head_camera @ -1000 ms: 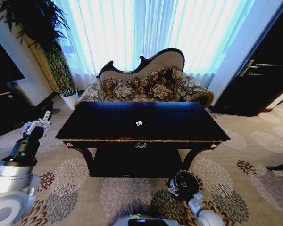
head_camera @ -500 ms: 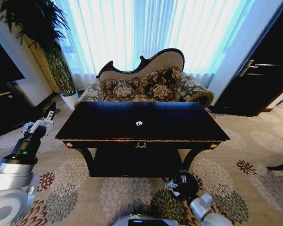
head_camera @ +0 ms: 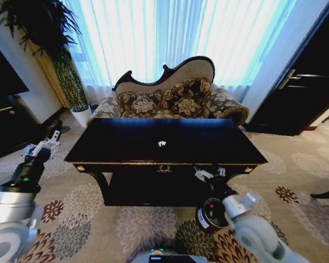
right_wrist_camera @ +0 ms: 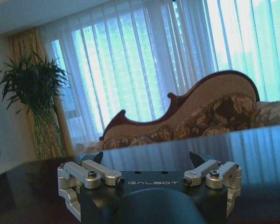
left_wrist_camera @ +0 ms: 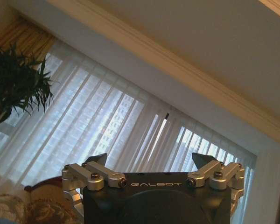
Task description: Move to the front of the table and place the trash on the table into the trash bin.
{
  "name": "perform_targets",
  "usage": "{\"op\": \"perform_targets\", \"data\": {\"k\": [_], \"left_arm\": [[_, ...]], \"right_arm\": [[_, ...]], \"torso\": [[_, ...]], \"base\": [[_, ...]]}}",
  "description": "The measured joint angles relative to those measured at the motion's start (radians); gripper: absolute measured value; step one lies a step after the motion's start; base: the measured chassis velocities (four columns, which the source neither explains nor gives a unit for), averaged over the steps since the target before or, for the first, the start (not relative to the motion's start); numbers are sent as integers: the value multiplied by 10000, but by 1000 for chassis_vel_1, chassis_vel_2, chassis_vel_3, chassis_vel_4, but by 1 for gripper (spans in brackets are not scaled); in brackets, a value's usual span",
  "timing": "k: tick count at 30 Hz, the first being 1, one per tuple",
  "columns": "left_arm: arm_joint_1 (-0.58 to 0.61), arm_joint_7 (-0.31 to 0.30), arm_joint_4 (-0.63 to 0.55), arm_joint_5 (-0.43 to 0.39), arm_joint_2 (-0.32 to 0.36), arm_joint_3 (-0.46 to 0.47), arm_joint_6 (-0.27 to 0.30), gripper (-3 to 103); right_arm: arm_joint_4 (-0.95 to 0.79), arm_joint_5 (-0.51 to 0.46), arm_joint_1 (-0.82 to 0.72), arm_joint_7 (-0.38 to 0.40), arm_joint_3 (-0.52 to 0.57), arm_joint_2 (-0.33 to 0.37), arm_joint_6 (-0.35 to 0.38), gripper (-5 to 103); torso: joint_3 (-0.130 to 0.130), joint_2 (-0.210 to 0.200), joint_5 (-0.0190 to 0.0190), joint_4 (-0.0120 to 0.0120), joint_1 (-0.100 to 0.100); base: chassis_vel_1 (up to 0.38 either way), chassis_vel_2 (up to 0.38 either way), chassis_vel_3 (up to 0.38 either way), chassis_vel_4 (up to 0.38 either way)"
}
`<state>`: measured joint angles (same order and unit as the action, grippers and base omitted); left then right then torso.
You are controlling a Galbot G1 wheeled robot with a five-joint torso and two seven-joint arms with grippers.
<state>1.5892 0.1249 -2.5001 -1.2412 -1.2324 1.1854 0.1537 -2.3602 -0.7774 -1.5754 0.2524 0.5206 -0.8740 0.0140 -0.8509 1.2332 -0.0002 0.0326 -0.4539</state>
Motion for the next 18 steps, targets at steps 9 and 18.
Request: {"op": "perform_targets", "data": {"k": [9,18], "left_arm": [[-71,-134,1,913,52,-1290,103,100],[-404,-196,2,1033,240,-1300,201,100]], "right_arm": [[74,-724,2343,421,-647,873,1430,100],[2471,-1486,6746,336,-3384,2071,1962,100]], "torso": [[-1,-1,1,-1,0],[-2,-1,2,-1,-2]], "base": [[0,0,0,0],[0,0,0,0]]}}
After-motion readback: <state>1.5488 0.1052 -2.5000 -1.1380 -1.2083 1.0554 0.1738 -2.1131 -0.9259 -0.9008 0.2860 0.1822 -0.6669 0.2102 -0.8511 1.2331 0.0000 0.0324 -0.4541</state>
